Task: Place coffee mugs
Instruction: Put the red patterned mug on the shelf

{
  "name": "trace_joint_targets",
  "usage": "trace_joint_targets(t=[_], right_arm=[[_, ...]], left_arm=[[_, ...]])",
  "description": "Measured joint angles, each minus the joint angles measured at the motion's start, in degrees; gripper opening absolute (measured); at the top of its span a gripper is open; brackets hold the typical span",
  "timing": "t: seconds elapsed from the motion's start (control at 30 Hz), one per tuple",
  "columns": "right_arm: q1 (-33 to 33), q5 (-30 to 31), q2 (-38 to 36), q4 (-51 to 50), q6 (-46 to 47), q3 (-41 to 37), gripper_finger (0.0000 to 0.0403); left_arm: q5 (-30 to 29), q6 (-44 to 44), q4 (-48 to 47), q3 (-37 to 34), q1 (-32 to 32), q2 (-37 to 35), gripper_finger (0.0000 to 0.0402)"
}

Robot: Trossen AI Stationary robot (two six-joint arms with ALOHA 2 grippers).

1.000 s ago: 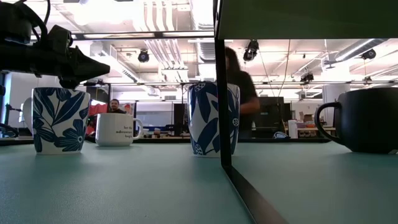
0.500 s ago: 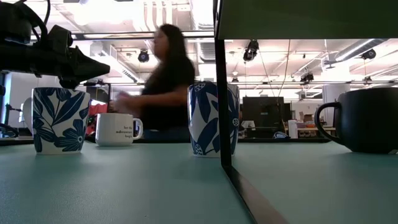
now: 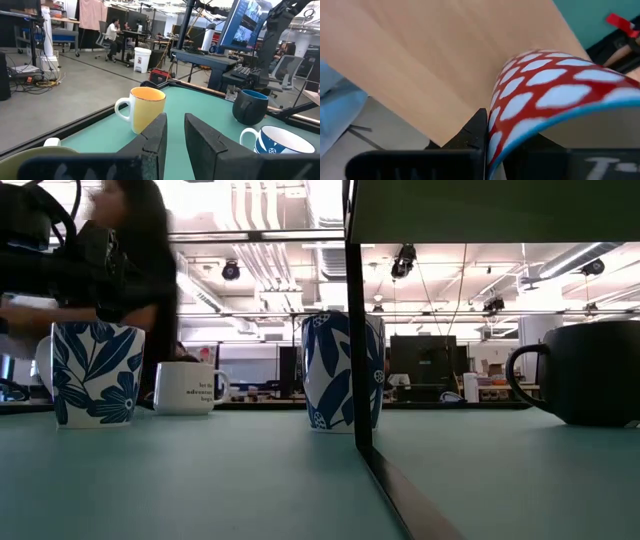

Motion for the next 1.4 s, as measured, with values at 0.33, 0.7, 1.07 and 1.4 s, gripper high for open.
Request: trace_joint_targets(t=[0.33,0.7,1.07,1.4], right_arm=[[0.4,-1.8,0.1,-0.7,-0.5,6.3,0.0101],[0.4,9.1,-1.1,-5.8,-0.5,15.4,0.0094],[0.2,10.7,-1.7,-5.7,-9.5,12.2,0.0088],[-4.6,15.1,-1.9,-5.7,-26.6,12.5,0.0084]], left_arm=[[0.0,0.0,0.0,0.0,0.0,0.0,0.0049],[0.0,0.0,0.0,0.0,0.0,0.0,0.0049],[0.0,0.0,0.0,0.0,0.0,0.1,0.0049],[0.0,0.0,0.0,0.0,0.0,0.1,0.0049]])
